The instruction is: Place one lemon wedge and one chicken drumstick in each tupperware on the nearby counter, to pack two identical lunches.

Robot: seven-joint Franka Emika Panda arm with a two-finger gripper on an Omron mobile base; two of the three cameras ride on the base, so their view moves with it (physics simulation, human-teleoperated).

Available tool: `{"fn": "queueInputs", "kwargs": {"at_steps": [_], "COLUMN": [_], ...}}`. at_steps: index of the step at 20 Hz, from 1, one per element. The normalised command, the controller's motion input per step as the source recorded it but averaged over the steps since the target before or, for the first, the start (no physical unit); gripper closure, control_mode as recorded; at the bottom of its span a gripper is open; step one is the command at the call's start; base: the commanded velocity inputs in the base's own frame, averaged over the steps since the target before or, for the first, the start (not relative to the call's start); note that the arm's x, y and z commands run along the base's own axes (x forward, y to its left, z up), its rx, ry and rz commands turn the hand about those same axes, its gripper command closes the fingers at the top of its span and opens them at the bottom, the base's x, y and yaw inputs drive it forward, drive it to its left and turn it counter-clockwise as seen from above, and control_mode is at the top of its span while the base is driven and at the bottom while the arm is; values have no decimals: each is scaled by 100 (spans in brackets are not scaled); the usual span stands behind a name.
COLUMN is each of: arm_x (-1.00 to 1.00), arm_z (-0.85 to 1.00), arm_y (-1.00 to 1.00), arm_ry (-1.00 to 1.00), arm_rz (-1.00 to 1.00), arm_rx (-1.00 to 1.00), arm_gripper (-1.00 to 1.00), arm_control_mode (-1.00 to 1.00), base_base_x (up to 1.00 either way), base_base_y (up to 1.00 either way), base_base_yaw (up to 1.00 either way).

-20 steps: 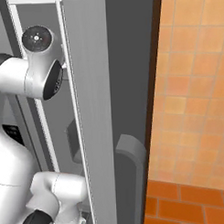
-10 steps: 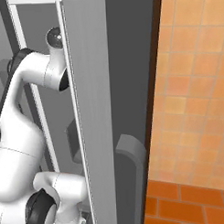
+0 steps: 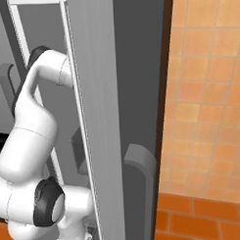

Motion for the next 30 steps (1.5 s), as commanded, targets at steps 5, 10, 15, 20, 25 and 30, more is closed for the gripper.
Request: {"fn": "queueInputs", "kwargs": {"at_steps": [5, 10, 15, 20, 25, 30], "arm_x": [46, 57, 54, 49, -14, -8], "arm_z": [-24, -19, -22, -19, -56, -68], "arm_y": [0, -2, 0, 0, 7, 7], "arm_ry": [0, 3, 1, 0, 0, -1], "arm_rz": [3, 4, 2, 3, 2, 3], "arm_rx": [0, 0, 0, 0, -7, -7], "arm_gripper": [-100, -100, -100, -100, 100, 100], "arm_control_mode": [-100, -100, -100, -100, -100, -100], "base_base_x": [0, 0, 0, 0, 0, 0], "base_base_y": [0, 0, 0, 0, 0, 0], "base_base_yaw": [0, 0, 0, 0, 0, 0]}}
